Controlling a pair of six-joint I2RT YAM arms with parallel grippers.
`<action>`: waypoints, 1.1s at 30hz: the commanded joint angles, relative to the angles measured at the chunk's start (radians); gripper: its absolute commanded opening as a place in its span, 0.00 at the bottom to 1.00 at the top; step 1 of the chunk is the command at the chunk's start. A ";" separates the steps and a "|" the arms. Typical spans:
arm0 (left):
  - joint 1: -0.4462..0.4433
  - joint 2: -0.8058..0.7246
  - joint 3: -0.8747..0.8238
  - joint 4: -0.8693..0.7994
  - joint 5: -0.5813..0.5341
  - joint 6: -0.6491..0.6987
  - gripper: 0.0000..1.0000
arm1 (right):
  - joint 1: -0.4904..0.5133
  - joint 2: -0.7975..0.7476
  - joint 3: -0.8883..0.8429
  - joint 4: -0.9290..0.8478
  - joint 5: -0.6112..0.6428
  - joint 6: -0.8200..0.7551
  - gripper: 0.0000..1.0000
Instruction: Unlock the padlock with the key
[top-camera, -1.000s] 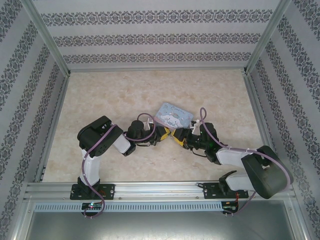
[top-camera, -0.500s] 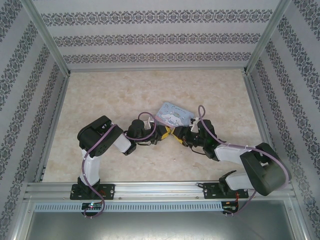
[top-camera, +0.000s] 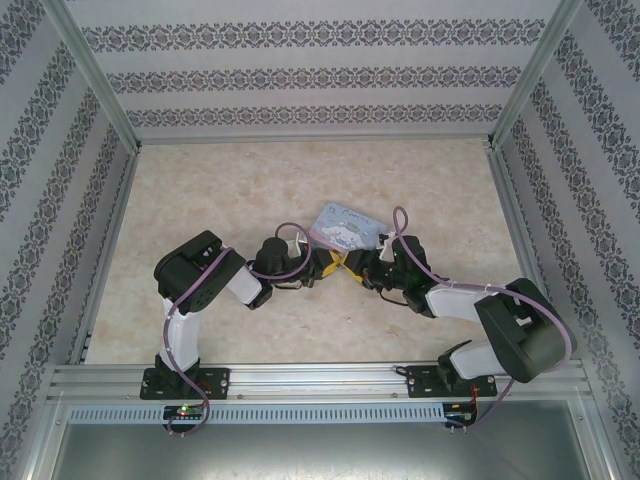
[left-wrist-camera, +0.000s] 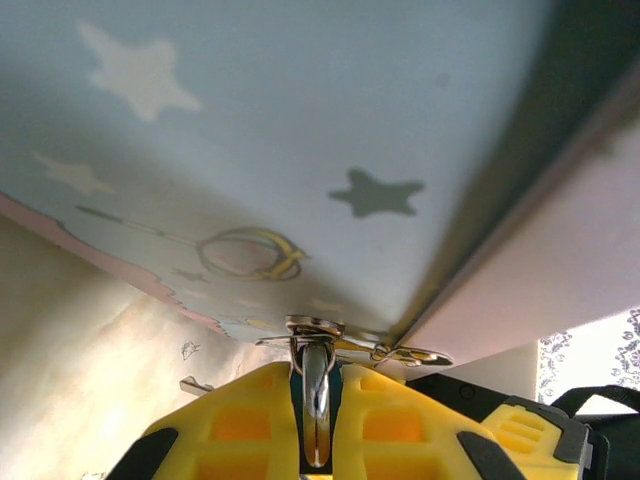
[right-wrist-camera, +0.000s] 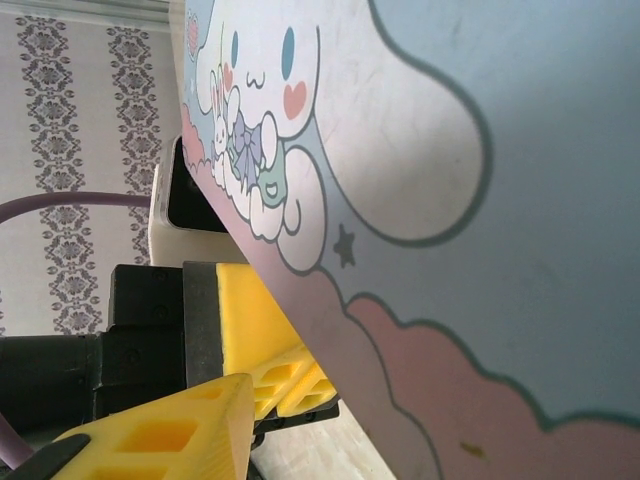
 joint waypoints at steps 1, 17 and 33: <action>0.006 -0.027 0.013 0.037 0.028 0.001 0.00 | -0.002 -0.044 -0.036 0.002 0.021 -0.003 0.40; 0.015 -0.031 0.043 -0.015 0.053 0.013 0.00 | 0.159 -0.243 0.255 -0.859 0.397 -0.663 0.43; 0.015 -0.046 0.062 -0.060 0.064 0.035 0.00 | 0.391 -0.092 0.342 -0.893 0.830 -1.020 0.39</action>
